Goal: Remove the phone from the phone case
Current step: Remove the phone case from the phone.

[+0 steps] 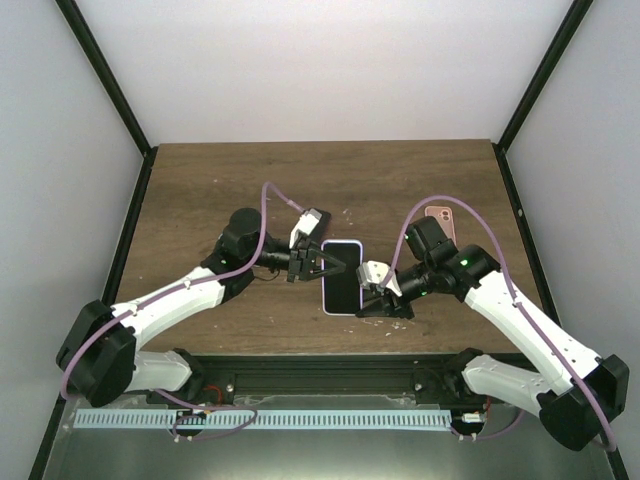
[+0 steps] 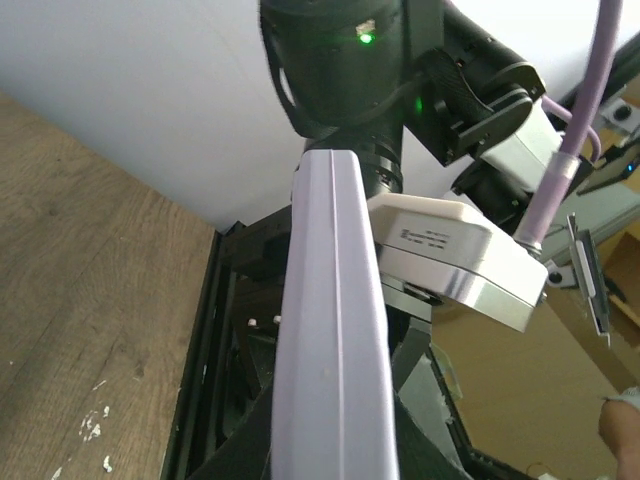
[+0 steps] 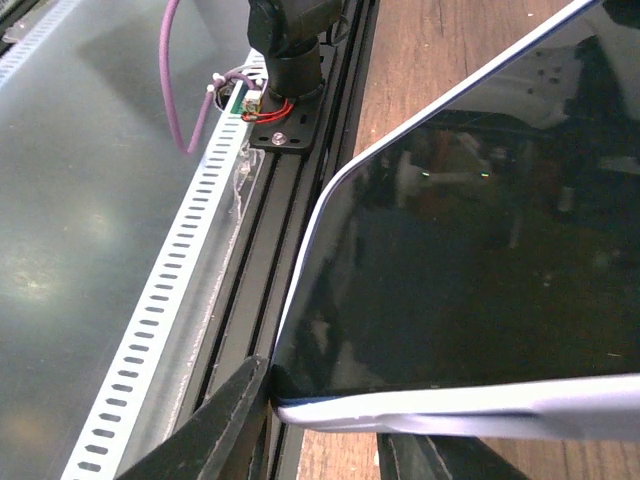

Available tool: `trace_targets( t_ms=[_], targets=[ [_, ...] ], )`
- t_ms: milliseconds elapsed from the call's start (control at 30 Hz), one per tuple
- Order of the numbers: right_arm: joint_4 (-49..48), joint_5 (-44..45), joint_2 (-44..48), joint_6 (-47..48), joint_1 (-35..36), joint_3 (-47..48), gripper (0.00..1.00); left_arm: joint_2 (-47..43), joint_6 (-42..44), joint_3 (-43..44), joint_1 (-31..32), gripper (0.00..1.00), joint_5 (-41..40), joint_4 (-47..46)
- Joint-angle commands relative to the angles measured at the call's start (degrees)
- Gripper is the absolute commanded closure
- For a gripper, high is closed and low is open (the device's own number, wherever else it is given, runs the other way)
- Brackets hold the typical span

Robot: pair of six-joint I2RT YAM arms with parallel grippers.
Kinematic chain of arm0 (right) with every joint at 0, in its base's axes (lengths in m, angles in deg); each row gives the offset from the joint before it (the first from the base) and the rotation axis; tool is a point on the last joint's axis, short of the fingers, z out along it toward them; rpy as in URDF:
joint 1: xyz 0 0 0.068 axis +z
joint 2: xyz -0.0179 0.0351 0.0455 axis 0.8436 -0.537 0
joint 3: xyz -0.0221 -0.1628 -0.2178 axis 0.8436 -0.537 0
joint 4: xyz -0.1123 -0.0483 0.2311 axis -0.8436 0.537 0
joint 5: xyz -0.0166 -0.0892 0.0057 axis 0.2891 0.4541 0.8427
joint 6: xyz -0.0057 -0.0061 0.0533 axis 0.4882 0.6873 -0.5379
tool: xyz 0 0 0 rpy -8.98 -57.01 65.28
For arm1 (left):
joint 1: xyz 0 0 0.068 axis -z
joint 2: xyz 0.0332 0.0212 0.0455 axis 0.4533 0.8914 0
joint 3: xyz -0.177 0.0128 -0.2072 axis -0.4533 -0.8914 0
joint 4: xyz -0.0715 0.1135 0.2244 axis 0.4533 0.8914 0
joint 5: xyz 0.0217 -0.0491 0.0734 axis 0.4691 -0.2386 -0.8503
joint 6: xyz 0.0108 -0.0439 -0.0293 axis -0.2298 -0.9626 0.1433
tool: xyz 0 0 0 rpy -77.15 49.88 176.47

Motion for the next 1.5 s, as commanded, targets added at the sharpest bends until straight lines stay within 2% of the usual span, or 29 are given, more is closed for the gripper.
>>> trace_targets(
  t_ms=[0, 233, 600, 900, 1267, 1467],
  targets=[
    [-6.8, 1.0, 0.7, 4.2, 1.5, 1.8, 0.69, 0.3, -6.6, -0.6, -0.2, 1.00, -3.4, -4.7],
    [-7.6, 4.0, -0.2, 6.2, 1.5, 4.2, 0.70, -0.5, -5.0, 0.1, -0.2, 1.00, -2.9, 0.0],
    [-5.8, 3.1, -1.8, 10.8, 1.5, 6.3, 0.70, 1.5, -8.9, 0.7, -0.2, 1.00, 3.8, -3.4],
    [-3.6, 3.6, -2.7, 13.6, 1.7, 9.5, 0.67, 1.5, -9.1, 2.2, -0.2, 1.00, 6.3, -1.8],
    [-14.8, 3.3, -4.2, 3.8, -0.1, 7.0, 0.72, -0.2, -11.1, 1.0, -0.1, 1.00, 8.1, -3.7],
    [-16.0, 0.0, -6.6, 5.5, -2.5, 6.9, 0.73, -1.1, -11.4, 1.0, -0.1, 1.00, 9.2, -3.5]
  ],
)
